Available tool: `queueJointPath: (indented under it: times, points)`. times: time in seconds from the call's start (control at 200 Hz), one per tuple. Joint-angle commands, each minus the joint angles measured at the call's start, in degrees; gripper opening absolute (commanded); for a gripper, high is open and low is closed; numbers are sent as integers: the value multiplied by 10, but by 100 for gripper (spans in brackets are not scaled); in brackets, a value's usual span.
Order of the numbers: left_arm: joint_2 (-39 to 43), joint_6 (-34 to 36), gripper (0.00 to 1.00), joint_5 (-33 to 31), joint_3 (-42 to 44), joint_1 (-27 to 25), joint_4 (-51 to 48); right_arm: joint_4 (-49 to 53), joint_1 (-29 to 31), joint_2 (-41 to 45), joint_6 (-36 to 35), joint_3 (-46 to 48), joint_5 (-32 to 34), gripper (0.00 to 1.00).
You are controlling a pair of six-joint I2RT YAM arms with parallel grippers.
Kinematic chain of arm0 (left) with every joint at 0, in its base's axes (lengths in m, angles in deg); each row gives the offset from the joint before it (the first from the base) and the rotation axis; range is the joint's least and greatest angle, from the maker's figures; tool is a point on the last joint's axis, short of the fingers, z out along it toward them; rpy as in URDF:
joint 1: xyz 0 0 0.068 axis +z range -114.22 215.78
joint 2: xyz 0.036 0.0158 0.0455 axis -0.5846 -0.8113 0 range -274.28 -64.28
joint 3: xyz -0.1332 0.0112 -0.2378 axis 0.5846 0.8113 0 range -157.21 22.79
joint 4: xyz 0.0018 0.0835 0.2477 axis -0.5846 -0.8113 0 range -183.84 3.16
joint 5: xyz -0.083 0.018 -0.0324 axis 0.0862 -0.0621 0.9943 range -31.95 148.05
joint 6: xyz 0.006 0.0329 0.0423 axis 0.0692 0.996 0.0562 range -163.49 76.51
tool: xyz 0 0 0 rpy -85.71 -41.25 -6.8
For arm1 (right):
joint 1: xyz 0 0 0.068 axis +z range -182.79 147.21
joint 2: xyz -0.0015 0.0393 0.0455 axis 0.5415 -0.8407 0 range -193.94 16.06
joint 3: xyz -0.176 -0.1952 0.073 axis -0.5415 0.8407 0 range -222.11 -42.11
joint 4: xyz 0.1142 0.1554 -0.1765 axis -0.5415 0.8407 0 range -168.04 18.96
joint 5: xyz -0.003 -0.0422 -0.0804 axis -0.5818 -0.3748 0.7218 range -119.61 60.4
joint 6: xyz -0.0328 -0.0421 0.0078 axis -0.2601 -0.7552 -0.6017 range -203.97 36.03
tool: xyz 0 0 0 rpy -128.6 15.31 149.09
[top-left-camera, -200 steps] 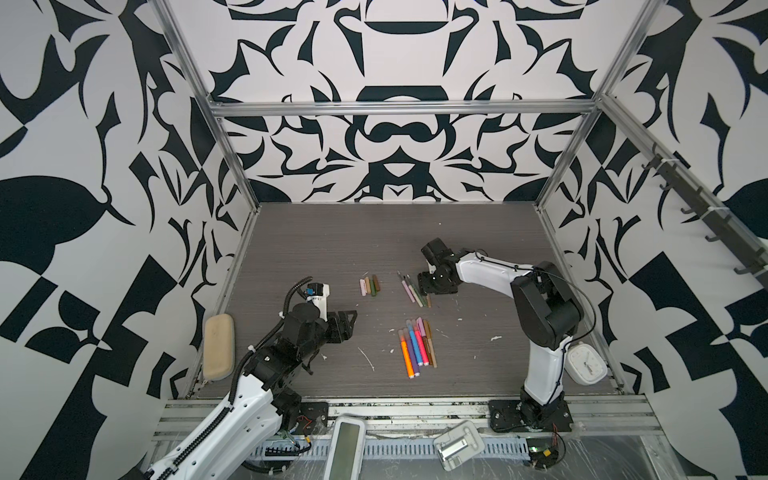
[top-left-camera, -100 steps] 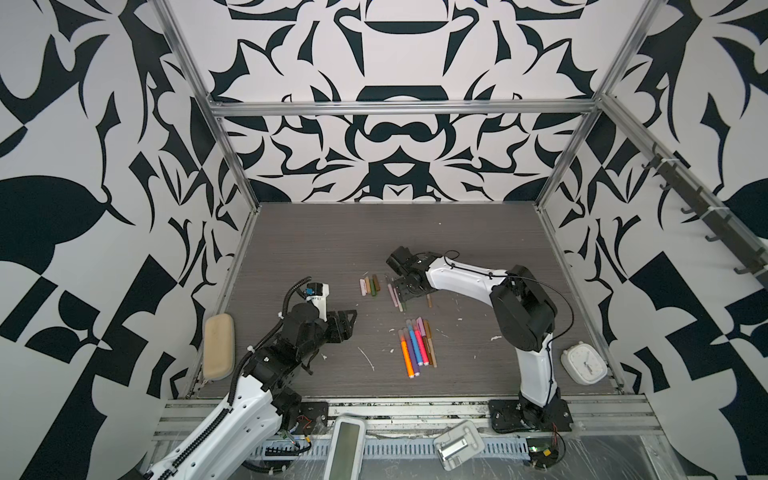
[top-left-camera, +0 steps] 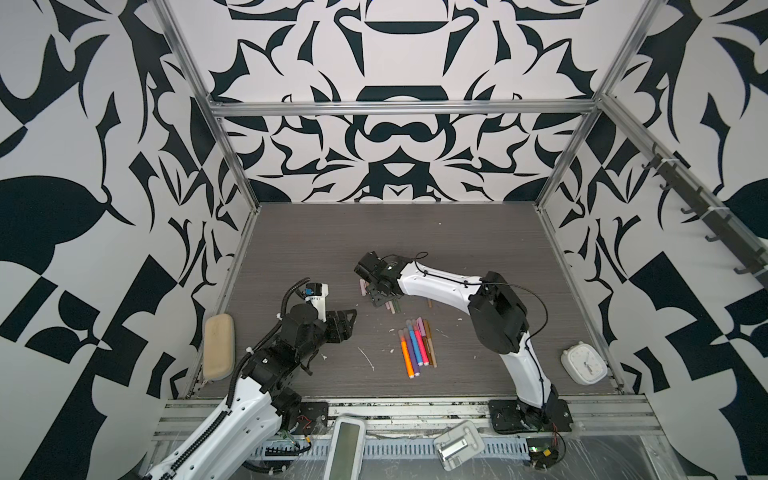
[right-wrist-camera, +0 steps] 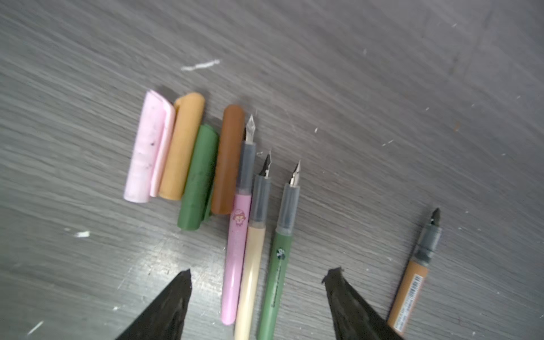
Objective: Open the pen caps
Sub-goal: 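Lower the brown-bodied pen beside the uncapped pens with the right gripper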
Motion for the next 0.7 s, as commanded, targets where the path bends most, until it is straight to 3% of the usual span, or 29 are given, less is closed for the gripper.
queueJointPath:
  times: [0.0,0.325,0.695]
  points:
    - [9,-2,74,0,12,-1,3,38,-9,4,20,-20,21,73]
    - [10,-3,73,1,12,-1,3,67,-10,-21,36,-33,59,70]
    - [9,-3,73,0,13,-1,3,48,-31,-4,68,2,36,51]
